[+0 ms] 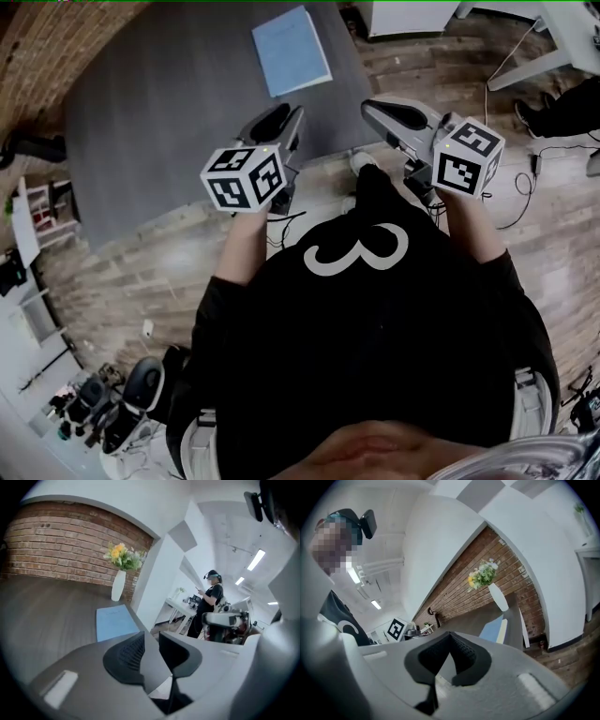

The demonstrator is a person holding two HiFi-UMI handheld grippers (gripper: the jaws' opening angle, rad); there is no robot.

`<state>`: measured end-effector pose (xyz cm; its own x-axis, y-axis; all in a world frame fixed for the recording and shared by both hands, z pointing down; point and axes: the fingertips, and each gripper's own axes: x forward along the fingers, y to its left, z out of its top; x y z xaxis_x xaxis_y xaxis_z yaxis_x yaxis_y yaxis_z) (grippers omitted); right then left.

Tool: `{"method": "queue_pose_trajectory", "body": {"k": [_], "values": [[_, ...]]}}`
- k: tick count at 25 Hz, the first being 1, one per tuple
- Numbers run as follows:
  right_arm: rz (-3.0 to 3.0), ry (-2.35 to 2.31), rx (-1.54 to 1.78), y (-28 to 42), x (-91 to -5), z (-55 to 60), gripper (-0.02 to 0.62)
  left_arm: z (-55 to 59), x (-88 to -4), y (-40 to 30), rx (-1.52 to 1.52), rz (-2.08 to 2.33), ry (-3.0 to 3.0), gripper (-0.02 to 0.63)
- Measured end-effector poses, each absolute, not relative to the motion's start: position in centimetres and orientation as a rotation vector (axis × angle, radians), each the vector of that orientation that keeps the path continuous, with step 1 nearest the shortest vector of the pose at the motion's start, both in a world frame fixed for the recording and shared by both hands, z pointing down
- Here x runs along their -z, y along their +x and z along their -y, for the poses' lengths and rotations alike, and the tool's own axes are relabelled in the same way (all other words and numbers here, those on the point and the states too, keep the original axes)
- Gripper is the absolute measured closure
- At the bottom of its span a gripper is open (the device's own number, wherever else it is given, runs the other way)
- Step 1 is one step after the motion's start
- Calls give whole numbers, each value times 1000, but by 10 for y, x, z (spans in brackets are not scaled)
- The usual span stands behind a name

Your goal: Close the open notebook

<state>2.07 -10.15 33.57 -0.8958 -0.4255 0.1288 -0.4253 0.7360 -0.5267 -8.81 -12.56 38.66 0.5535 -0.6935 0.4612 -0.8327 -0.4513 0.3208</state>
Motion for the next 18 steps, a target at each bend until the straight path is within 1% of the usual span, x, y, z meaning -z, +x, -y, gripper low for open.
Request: {"method": "queue_pose_trajectory", "body": {"k": [3,5,12,18], "values": [[-2963,-707,761,13,-315,94,594,106,-347,-88,-210,1183,2372,566],[-2982,-693,700,10,-303,86,594,93,-324,-84,-136,1160,2444,592],[-3033,-644,551,-15,-274,62,594,50,-276,-81,-46,1078,2598,592],[-3045,-637,490,-17,-262,55,595,46,-260,-81,0,1106,2612,591]]}}
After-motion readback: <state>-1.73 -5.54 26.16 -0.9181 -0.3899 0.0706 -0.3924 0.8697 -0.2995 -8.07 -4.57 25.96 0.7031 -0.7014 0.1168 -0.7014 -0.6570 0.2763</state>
